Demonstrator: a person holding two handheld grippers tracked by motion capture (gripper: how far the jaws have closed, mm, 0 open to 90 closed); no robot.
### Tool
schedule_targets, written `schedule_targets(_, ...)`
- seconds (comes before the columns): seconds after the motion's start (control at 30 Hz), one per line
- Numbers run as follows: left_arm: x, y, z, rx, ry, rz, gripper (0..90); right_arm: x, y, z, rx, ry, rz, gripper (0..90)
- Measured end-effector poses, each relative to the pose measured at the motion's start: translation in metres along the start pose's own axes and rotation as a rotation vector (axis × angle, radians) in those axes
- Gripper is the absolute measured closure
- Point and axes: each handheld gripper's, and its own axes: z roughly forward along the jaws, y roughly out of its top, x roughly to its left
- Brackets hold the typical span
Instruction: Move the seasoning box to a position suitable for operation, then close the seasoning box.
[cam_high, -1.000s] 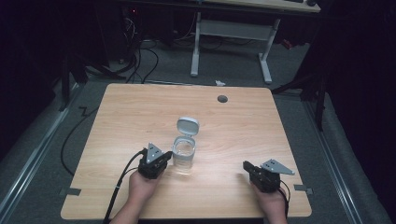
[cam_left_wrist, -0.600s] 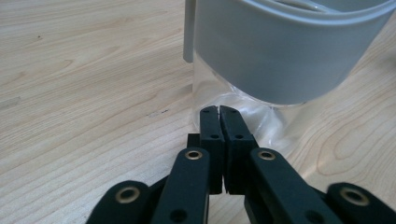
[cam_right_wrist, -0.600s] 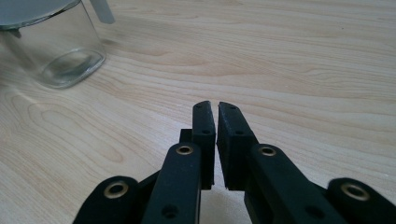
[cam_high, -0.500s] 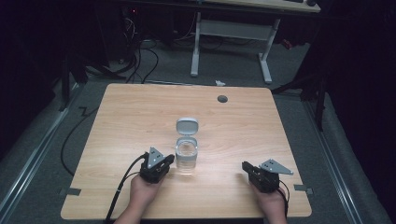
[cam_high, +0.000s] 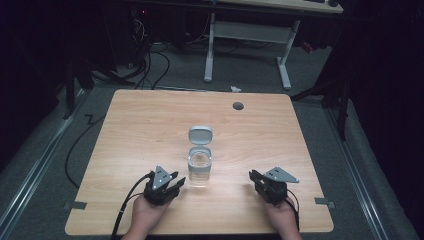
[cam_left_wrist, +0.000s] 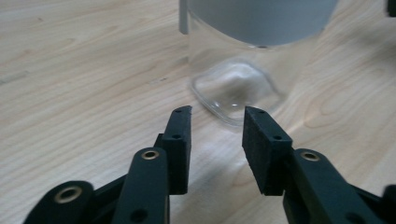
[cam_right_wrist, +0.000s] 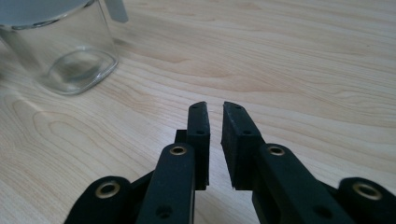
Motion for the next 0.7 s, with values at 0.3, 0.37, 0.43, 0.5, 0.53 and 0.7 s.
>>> schedule_targets(0.3,-0.004,0.002,-0.006,0.015,-0.059,-0.022,64.1,0.009,0.027,0.020,0.027,0.025,-0.007,82.4)
schedule_targets(0.37,-0.008,0.004,-0.007,0.011,-0.069,-0.018,65.6,0.009,0.032,0.024,0.026,0.025,-0.008,82.8)
schedule_targets(0.43,-0.011,0.006,-0.009,0.002,-0.081,-0.023,71.0,0.007,0.041,0.027,0.011,0.055,0.018,84.0)
schedule_targets(0.5,-0.011,0.005,-0.009,0.006,-0.086,-0.027,72.1,0.006,0.043,0.028,0.008,0.058,0.020,84.5)
schedule_targets(0.53,-0.011,0.005,-0.009,0.006,-0.090,-0.031,76.2,0.006,0.047,0.030,0.006,0.060,0.024,85.2)
schedule_targets(0.7,-0.016,-0.001,-0.007,0.006,-0.100,-0.030,86.5,0.008,0.059,0.039,-0.016,0.065,0.018,89.3)
